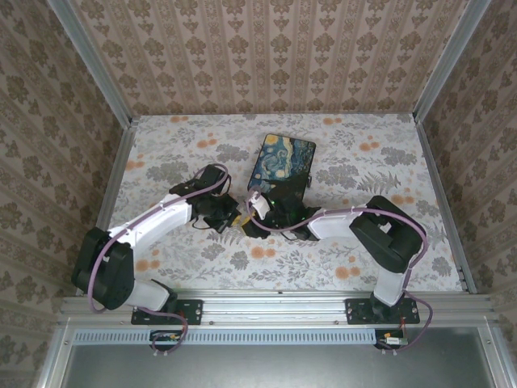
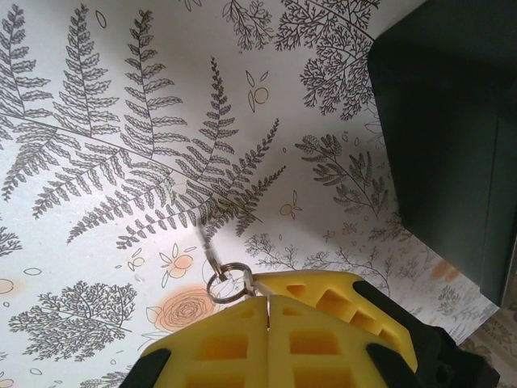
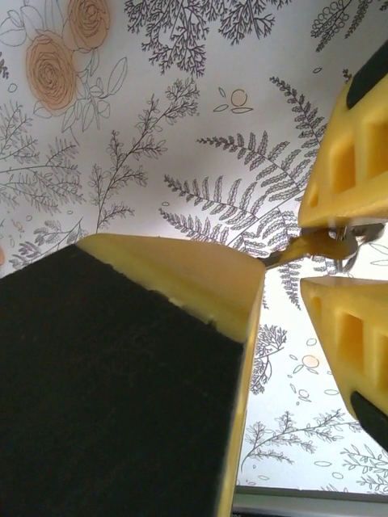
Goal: Unlock the padlock with the key
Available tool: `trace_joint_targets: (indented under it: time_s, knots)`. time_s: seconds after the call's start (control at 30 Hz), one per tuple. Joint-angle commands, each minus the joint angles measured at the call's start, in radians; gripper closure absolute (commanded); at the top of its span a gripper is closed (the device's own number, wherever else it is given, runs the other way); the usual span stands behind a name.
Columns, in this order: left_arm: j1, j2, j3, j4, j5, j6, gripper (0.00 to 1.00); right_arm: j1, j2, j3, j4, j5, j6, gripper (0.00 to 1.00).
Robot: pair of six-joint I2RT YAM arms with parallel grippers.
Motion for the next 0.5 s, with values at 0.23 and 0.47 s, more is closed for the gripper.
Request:
trace_joint_targets:
  time_s: [0.23,0.47]
  knots:
    - [0.005,-0.031,0.003,0.000,0.012,-0.034,1.00,0.006,0.009,0.012,0.017,0.023,-0.014,0.99]
    - [0.022,-0.033,-0.007,-0.002,0.002,-0.009,0.96,-0.005,0.000,-0.001,0.022,-0.022,0.003,1.00]
